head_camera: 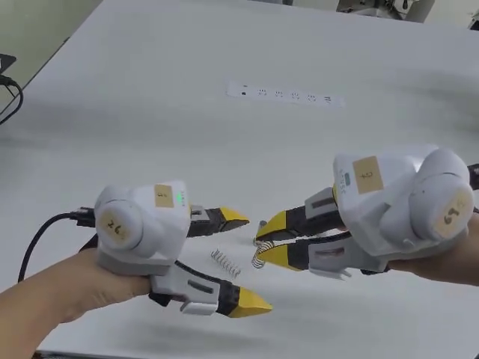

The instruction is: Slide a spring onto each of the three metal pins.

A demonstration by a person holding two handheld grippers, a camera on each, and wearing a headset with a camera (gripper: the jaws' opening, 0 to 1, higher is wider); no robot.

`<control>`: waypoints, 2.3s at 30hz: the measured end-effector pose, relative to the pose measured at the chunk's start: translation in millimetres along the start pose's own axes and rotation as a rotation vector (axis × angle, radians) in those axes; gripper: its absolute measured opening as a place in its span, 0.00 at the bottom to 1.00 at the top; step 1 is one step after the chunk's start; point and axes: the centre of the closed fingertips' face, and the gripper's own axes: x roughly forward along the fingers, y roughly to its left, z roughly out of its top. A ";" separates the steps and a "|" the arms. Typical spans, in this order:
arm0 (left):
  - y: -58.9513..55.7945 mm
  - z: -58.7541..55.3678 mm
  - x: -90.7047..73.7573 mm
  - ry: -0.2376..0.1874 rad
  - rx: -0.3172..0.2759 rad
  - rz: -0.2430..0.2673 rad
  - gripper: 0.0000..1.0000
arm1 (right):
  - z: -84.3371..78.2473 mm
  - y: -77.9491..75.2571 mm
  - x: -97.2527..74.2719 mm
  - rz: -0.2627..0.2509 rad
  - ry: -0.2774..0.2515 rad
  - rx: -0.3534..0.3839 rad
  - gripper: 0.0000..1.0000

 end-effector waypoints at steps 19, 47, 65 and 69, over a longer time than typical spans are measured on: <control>26.1 -9.3 -30.3 -0.010 -0.022 0.146 0.98 | -4.9 -3.0 -2.1 -0.012 0.010 -0.001 0.05; 43.0 -19.5 -60.8 -0.021 -0.071 0.267 0.98 | -29.3 -7.5 -13.8 -0.051 0.050 0.033 0.06; 51.0 -36.7 -72.5 0.006 -0.095 0.319 0.98 | -54.7 -33.9 -43.5 -0.152 0.076 0.098 0.06; 51.3 -37.4 -73.2 0.006 -0.099 0.315 0.98 | -59.4 -37.1 -48.4 -0.167 0.083 0.109 0.06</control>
